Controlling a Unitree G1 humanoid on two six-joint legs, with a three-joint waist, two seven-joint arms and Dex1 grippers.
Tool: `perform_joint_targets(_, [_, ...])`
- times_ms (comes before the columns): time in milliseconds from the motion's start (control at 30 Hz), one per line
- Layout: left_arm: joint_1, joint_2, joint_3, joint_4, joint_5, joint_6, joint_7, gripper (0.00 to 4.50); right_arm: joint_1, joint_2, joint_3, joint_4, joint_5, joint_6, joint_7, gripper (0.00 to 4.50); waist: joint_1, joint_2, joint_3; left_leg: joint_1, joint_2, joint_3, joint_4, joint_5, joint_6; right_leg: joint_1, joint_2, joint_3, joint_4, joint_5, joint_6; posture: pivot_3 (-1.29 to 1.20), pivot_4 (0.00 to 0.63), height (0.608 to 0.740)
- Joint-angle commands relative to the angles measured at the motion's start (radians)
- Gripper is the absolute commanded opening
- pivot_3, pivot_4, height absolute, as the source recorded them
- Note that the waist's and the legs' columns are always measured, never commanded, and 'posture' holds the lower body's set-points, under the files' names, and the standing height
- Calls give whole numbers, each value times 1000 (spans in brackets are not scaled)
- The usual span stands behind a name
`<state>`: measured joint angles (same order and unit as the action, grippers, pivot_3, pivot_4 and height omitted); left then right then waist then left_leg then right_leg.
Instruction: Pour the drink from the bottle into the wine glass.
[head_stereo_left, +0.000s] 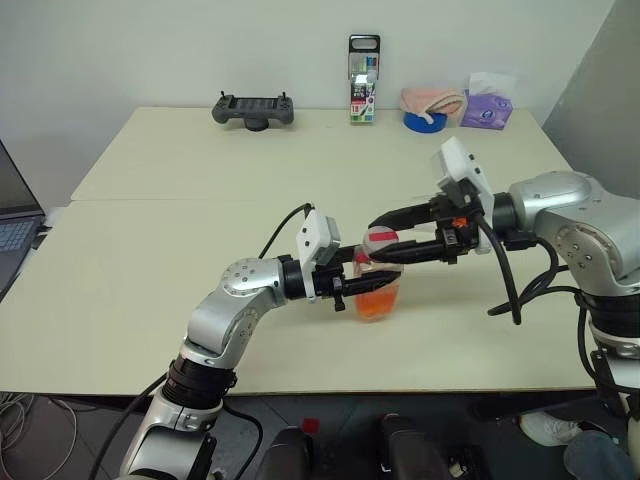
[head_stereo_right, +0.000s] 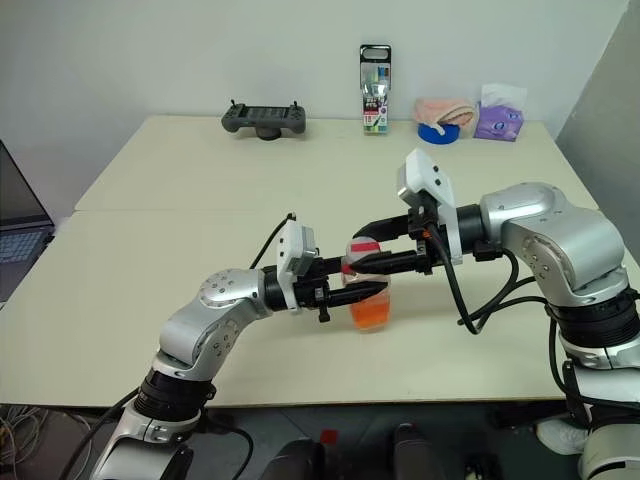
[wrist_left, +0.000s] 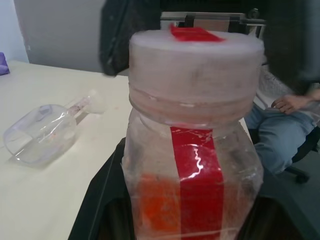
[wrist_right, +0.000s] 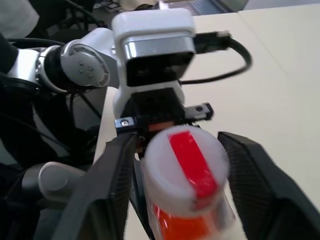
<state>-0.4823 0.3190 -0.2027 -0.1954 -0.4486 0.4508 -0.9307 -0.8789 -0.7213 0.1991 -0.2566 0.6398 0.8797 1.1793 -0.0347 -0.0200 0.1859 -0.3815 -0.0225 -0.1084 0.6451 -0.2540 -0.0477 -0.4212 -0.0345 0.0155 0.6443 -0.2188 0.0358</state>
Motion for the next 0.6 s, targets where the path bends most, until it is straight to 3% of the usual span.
perform_joint_targets(33, [-32,-19,1,-4,13,-31,22,1795,-6,28,15,-50,4,-37,17,4251,2,0,0,0,0,0,0,0,0,0,0,0,0,0,0,0,150,740])
perform_joint_targets(67, [-34,-23,2,4,19,-34,27,1790,-1,33,8,-46,-9,-47,-3,4500,2,0,0,0,0,0,0,0,0,0,0,0,0,0,0,0,150,740])
perform_joint_targets(333, [-5,-29,-17,7,56,-80,33,1789,140,-2,-129,-207,33,47,-189,4500,9,0,0,-1,-1,-1,0,0,0,0,-1,0,0,0,0,0,150,740])
perform_joint_targets(600, [-43,-44,-13,90,83,-131,21,1788,175,88,-247,-331,94,188,-482,4500,6,0,0,0,0,0,0,0,0,0,0,0,1,0,0,0,150,740])
